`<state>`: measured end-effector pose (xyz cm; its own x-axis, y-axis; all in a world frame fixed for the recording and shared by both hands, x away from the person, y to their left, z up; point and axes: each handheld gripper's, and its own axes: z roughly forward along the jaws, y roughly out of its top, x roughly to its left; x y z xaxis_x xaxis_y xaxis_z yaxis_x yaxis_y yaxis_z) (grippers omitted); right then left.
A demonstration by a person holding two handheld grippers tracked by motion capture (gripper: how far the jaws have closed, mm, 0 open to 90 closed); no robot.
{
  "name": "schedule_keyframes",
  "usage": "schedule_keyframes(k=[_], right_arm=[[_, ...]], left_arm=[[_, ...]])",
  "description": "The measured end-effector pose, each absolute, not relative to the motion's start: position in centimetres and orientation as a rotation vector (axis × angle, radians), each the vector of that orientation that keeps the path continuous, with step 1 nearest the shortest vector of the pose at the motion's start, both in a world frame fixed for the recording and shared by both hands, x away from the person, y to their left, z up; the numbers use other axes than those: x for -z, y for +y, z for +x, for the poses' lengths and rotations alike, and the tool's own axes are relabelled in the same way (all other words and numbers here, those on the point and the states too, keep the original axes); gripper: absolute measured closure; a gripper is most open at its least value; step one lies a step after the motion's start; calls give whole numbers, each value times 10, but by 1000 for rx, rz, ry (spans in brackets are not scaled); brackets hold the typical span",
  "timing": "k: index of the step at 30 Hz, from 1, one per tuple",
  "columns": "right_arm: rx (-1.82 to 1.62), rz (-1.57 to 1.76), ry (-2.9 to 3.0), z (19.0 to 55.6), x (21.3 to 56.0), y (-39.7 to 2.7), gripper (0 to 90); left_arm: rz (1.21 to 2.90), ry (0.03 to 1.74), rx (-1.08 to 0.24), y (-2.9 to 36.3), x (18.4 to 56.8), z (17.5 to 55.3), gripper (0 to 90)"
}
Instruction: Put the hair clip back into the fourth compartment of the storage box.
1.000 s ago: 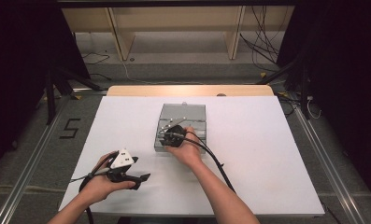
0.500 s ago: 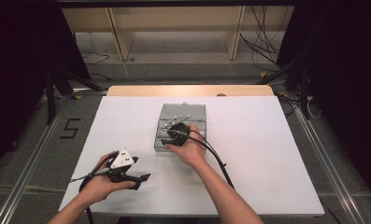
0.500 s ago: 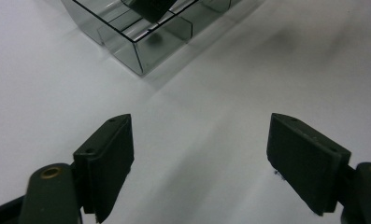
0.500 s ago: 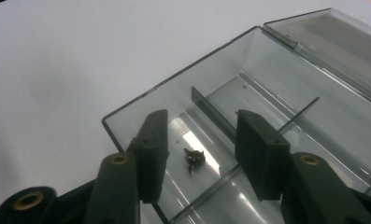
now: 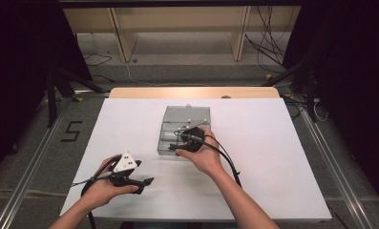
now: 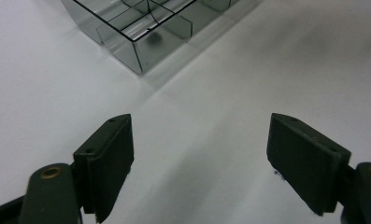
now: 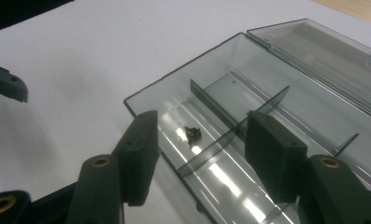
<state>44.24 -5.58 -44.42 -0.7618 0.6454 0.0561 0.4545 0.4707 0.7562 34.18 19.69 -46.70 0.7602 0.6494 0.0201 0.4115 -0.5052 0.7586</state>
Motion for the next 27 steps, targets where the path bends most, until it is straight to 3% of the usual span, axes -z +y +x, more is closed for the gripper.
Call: schedule_keyframes(k=[27], right_arm=[[-1227, 1008, 2386, 397, 448, -145, 425]], left_arm=[[2168, 797, -392, 197, 467, 342, 227]])
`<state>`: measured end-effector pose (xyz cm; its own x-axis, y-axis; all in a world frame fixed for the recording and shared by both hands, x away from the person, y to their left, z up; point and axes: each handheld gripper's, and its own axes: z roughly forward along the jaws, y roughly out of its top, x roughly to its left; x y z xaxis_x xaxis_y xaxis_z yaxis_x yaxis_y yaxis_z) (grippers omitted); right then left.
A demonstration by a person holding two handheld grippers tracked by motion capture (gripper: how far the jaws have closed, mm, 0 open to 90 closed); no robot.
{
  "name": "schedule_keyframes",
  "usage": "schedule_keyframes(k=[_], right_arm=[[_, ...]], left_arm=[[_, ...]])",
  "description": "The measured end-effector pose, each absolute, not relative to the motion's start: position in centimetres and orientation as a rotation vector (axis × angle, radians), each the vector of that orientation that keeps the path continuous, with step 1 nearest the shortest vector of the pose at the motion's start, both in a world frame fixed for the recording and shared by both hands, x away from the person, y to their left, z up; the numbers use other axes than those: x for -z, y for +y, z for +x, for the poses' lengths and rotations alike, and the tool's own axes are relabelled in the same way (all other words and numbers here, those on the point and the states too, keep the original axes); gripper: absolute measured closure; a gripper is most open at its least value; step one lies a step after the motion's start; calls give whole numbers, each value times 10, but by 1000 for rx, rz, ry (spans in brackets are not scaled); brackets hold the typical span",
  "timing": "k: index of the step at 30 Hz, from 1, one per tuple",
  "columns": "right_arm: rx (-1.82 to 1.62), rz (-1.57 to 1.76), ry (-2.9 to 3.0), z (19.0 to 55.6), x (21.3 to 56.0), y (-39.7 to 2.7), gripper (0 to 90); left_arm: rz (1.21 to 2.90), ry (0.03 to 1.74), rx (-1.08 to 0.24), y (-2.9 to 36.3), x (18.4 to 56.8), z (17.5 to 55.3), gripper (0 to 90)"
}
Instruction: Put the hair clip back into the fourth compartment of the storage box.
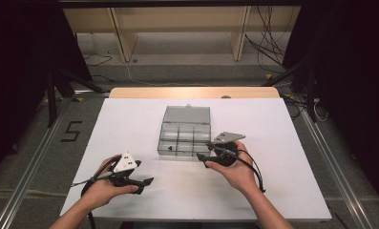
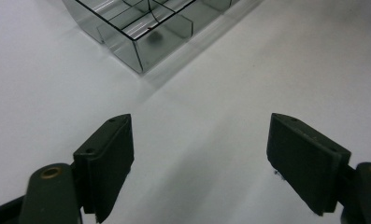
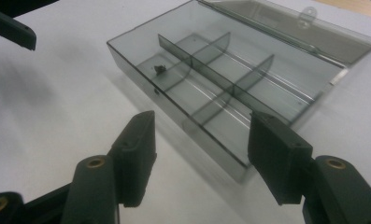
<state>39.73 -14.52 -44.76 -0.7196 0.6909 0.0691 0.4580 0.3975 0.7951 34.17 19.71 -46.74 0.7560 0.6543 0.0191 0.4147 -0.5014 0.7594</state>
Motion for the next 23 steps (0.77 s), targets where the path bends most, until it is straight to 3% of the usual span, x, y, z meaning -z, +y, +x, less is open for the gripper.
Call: schedule_keyframes(k=[9, 23], right_arm=[[-1243, 1070, 2335, 380, 453, -184, 425], [-1246, 1112, 2290, 359, 459, -211, 416]], left_arm=[[2173, 794, -391, 196, 467, 342, 227], [2166, 800, -396, 196, 466, 342, 227]])
